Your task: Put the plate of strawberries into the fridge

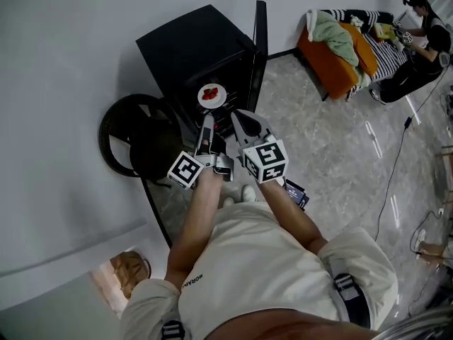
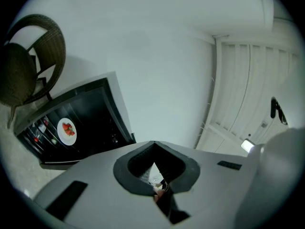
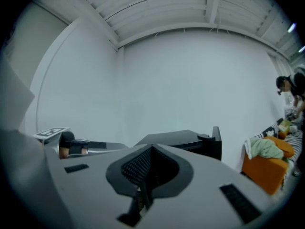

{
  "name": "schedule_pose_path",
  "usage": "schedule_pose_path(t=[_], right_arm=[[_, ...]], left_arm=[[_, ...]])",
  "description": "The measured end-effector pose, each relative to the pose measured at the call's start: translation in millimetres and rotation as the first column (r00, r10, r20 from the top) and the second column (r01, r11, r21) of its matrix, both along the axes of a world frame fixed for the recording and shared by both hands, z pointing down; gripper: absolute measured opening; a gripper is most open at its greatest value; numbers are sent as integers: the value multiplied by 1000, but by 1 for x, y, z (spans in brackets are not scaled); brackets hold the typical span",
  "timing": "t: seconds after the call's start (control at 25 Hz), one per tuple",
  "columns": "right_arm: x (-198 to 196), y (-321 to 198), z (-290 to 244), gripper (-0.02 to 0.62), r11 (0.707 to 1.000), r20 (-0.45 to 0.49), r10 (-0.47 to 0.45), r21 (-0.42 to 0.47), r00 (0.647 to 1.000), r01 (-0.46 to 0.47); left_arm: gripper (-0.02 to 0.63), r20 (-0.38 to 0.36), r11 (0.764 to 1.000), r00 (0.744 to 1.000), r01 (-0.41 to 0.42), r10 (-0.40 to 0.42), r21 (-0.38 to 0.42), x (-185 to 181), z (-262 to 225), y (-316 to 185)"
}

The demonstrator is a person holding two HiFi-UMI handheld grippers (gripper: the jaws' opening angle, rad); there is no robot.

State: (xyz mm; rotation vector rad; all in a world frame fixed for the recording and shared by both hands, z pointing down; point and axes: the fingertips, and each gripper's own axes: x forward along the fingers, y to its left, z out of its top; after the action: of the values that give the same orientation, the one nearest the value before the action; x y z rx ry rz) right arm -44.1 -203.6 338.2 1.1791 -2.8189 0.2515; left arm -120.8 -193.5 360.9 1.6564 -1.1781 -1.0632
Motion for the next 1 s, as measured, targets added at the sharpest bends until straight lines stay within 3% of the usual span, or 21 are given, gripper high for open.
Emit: schedule_pose_path(t=[0.16, 0.28, 0.4, 0.64, 1.0], right_arm=[[-1, 6, -5, 12, 1000, -1, -11, 10, 1000, 11], [-2, 11, -8, 12, 1000, -3, -19, 21, 1000, 19], [0, 12, -12, 12, 999, -2, -26, 33, 1000, 26], [6, 16, -23, 12, 998, 11, -26, 62, 1000, 25], [7, 10, -29, 12, 996, 24, -28, 80, 999, 26]], left_arm=[[0, 77, 1000, 997, -10, 8, 26, 3, -9, 7], [0, 226, 1000, 974, 6, -10, 20, 1, -14, 13], [0, 364, 999, 931, 24, -38, 42, 2, -24, 16], [0, 515, 997, 855, 14, -54, 81, 12, -39, 19], [0, 721, 992, 687, -6, -90, 130, 28, -57, 13]])
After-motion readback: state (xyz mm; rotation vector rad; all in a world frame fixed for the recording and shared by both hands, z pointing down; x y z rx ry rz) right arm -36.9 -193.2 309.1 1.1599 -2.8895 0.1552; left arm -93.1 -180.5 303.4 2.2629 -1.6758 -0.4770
